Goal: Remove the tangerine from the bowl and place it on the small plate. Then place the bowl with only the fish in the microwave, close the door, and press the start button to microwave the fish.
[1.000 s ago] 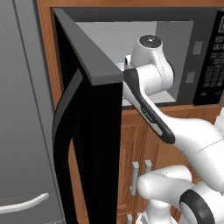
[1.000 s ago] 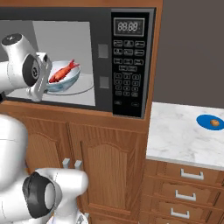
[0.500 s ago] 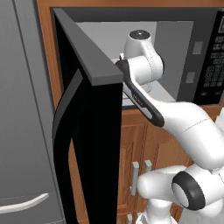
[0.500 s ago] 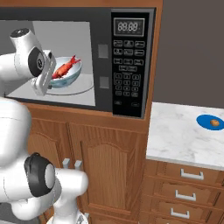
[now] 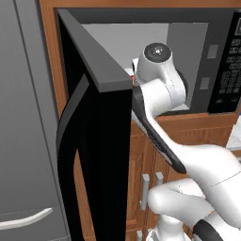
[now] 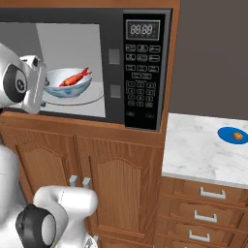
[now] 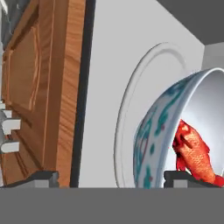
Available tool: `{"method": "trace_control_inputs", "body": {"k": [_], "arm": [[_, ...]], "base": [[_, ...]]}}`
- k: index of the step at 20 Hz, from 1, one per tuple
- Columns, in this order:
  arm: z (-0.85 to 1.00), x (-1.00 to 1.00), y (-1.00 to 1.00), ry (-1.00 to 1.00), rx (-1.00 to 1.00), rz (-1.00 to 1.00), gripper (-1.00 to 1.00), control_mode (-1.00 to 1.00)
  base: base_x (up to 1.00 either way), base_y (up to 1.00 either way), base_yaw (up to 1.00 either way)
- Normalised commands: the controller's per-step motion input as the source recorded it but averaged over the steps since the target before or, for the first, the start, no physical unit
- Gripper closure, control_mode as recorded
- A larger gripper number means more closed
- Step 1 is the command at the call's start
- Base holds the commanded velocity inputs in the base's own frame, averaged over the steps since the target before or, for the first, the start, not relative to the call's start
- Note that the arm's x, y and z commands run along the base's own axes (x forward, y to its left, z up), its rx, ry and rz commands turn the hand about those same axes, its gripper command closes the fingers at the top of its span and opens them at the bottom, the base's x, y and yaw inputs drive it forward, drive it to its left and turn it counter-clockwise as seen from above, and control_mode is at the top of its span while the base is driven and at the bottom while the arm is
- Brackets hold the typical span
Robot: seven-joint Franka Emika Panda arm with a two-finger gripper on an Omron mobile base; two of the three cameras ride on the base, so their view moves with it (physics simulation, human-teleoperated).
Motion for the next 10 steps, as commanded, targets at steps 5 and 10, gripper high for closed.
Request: {"method": "trace_control_inputs", "body": {"k": [5, 10], "arm": [[-0.46, -1.0, -0.25, -0.46, -0.21, -0.02, -1.0, -1.0], [-0.79, -1.0, -0.1, -0.33, -0.36, -0.02, -1.0, -1.0]], "base": [[0.0, 0.0, 0.0], [0.0, 0.0, 0.0]]}}
